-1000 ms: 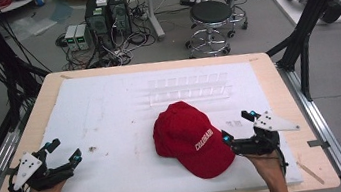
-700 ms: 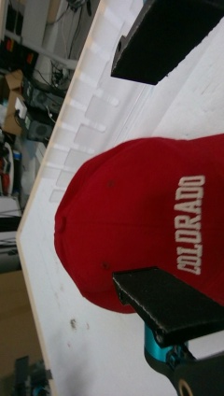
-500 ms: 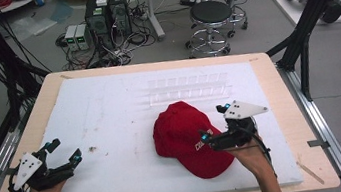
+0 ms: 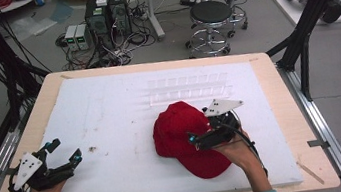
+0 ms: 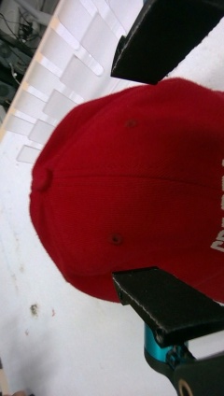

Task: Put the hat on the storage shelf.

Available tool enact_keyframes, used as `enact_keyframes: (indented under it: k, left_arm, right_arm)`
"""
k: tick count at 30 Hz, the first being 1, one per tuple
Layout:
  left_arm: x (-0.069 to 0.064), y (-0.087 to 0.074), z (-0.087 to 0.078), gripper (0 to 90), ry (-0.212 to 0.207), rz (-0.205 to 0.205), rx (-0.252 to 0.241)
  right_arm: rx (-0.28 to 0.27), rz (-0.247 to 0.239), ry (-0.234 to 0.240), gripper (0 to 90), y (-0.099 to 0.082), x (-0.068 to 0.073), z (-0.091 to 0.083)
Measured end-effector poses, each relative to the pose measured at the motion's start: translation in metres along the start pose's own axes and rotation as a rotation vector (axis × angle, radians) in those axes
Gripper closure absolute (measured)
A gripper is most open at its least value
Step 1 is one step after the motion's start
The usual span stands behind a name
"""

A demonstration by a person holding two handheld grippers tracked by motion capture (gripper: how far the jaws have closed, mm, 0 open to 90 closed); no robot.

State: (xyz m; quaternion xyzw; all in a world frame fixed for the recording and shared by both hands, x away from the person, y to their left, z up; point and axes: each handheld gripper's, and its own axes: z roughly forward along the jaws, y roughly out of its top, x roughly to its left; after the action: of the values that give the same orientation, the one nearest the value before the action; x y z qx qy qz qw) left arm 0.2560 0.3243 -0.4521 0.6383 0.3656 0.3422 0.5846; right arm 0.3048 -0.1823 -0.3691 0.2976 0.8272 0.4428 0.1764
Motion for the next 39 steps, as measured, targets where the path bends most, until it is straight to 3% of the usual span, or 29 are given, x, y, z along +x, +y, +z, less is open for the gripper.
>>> enact_keyframes:
  k: [6, 11, 17, 22, 23, 28, 33, 34, 39]
  left_arm:
    - [0.0, 0.0, 0.0, 15.4, 0.002, -0.002, 0.0]
    - [0.0, 0.0, 0.0, 15.4, 0.002, 0.001, 0.001]
    - [0.0, 0.0, 0.0, 15.4, 0.005, 0.003, 0.004]
    - [0.0, 0.0, 0.0, 15.4, 0.005, 0.003, 0.004]
    - [0.0, 0.0, 0.0, 15.4, 0.005, 0.001, 0.003]
    - [0.0, 0.0, 0.0, 15.4, 0.005, 0.003, 0.005]
    - [-0.001, 0.0, 0.001, 15.4, 0.005, 0.007, 0.008]
    - [-0.001, 0.0, 0.001, 15.4, 0.007, 0.01, 0.009]
    - [-0.001, 0.0, 0.001, 15.4, 0.008, 0.008, 0.011]
  right_arm:
    - [0.02, 0.022, 0.017, 3.1, -0.006, 0.0, 0.013]
    - [0.069, -0.003, 0.008, 5.3, -0.007, 0.001, 0.024]
    - [0.1, 0.025, 0.035, 20.3, -0.007, -0.002, 0.028]
    - [0.118, 0.028, 0.047, 38.9, -0.007, -0.003, 0.027]
    - [0.118, 0.028, 0.047, 38.9, -0.007, -0.003, 0.027]
    - [0.126, 0.024, 0.063, 61.2, -0.008, -0.004, 0.026]
    - [0.147, 0.019, 0.051, 71.6, -0.007, -0.002, 0.026]
    - [0.16, 0.021, 0.037, 78.4, -0.007, -0.002, 0.026]
    - [0.167, 0.036, 0.035, 82.8, -0.007, -0.002, 0.024]
